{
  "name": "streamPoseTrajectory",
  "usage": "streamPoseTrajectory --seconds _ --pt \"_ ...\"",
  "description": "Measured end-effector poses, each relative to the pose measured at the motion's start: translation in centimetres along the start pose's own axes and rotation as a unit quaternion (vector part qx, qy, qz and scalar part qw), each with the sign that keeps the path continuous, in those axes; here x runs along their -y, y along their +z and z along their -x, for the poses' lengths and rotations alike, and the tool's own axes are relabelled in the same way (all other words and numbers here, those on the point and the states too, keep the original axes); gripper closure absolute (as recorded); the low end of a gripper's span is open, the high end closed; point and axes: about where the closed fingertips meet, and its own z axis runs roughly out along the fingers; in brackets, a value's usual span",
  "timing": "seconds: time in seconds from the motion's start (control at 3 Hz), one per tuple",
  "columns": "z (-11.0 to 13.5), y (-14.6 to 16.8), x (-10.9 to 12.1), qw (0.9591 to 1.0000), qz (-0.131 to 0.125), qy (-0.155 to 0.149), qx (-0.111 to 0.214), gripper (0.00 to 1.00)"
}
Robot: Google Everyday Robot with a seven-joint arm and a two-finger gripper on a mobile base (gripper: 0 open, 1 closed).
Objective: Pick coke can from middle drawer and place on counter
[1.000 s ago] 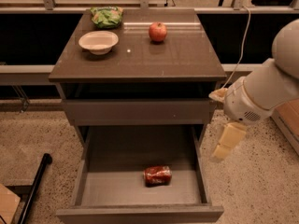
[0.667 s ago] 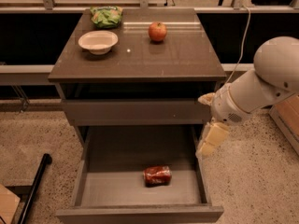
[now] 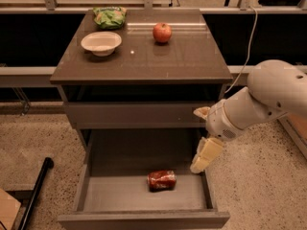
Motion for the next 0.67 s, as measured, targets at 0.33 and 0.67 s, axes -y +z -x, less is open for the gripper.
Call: streamPoseTrajectory --seconds 0.33,0.67 --pt "0.3 4.9 0.1 0.9994 0.004 -0.004 0.034 0.0" --pt "0.6 9.6 0.2 0.9985 0.017 -0.005 0.052 0.0"
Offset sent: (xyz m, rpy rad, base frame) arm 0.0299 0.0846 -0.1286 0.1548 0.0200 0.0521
